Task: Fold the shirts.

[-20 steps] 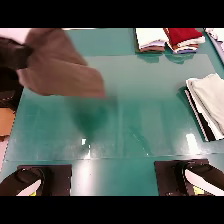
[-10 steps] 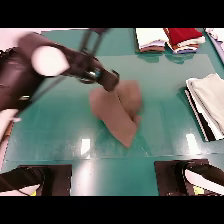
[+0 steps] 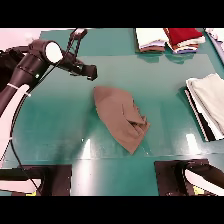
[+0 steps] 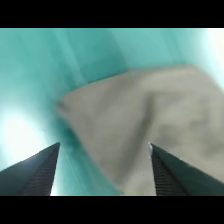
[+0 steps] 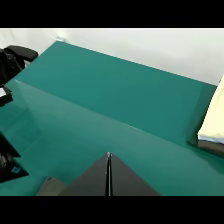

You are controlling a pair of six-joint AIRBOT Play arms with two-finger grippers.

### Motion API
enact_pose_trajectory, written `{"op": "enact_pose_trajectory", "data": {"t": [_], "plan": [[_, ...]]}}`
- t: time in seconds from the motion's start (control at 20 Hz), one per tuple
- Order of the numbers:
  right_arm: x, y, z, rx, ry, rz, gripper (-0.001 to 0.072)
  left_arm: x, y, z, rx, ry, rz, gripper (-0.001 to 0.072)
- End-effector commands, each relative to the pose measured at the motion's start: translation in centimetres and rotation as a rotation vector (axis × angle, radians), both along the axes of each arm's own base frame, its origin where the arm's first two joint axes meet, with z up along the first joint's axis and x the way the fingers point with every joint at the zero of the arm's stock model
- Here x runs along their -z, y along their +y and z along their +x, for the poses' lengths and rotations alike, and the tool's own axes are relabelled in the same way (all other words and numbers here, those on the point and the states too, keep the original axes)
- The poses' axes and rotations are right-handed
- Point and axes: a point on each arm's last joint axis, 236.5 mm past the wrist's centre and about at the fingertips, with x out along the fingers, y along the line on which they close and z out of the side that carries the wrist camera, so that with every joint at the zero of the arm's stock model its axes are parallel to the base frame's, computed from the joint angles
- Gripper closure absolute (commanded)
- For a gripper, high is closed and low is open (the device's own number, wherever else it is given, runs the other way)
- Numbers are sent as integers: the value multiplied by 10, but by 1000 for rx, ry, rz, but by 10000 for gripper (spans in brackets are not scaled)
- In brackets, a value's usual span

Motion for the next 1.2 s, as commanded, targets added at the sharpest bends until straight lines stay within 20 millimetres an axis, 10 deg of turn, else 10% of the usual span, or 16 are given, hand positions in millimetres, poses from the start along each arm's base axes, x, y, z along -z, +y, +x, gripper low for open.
{"op": "enact_pose_trajectory", "data": {"t": [0.0, 0.25, 0.5, 0.6, 0.65, 1.05, 1.15], "plan": [[21, 3, 0, -8, 48, 10, 692, 59, 22, 17, -97, 133, -42, 57], [42, 4, 3, -12, 104, 2, 692, 132, -5, 24, -122, 266, -115, 57], [73, 5, 3, -17, 191, -9, 692, 144, -31, 32, -86, 261, -221, 229], [105, 5, 1, -24, 276, -30, 692, 138, -28, 37, -83, 250, -222, 326], [124, 4, -1, -24, 327, -46, 692, 135, -24, 37, -63, 244, -209, 645], [330, -58, -60, 86, 931, -44, 680, 47, 54, 56, -66, 67, -94, 683], [383, -51, -85, 89, 1056, -2, 273, 31, 55, 54, -57, 37, -93, 682]]}}
